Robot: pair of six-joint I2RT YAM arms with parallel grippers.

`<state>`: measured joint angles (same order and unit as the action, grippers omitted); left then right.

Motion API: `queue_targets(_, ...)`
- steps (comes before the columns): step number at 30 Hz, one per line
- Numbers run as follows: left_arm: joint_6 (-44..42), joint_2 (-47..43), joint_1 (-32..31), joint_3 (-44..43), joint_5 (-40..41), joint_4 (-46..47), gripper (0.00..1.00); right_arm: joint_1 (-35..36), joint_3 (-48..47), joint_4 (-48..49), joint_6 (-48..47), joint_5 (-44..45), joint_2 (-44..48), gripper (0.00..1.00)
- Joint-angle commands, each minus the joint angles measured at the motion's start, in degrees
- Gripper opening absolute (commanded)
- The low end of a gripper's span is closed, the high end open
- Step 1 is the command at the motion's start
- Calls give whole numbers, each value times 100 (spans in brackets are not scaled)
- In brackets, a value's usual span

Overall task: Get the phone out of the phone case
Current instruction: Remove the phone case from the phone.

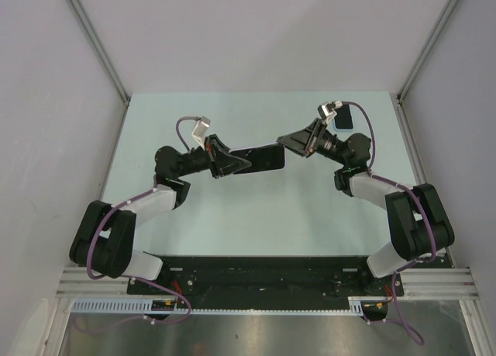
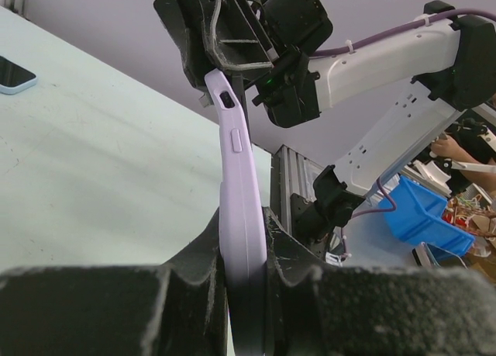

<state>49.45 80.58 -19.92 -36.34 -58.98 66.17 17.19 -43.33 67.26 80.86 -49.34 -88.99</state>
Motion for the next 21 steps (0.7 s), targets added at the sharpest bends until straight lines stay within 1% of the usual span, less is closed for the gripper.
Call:
queue_targets(1,-59,-464,-196,-207,-386,3024,0,162,-79,-724,-580,179,-154,3)
queue_targets(4,-59,-376,-161,-225,-272,3024,0,92,-105,-584,-703,179,-13,11)
queue_targets(5,-50,-341,-144,-225,-254,3024,0,57,-114,-383,-729,153,39,14)
queue_targets(6,-15,-306,-117,-259,-237,3024,0,-48,-132,-276,-747,83,74,20)
queue_targets(9,73,-130,6,-312,-184,3024,0,-286,-289,-4,-835,-136,215,29)
queue_targets(12,74,-7,120,-304,-158,3024,0,-637,-369,190,-809,-374,303,34)
queue_targets(14,100,63,208,-295,-158,3016,0,-857,-404,391,-844,-488,347,34)
queue_targets(17,205,151,366,-286,-184,3007,0,-1068,-509,490,-1028,-787,426,40)
queue_targets(18,257,169,410,-278,-227,2998,0,-1112,-544,428,-1272,-874,470,46)
queue_targets(19,267,178,506,-269,-245,2989,0,-1156,-580,315,-1431,-901,531,47)
queue_targets(20,258,195,550,-243,-263,2989,0,-1191,-597,0,-1685,-954,593,49)
queue_targets(21,258,221,603,-207,-280,2972,0,-1192,-615,-238,-2262,-1050,741,52)
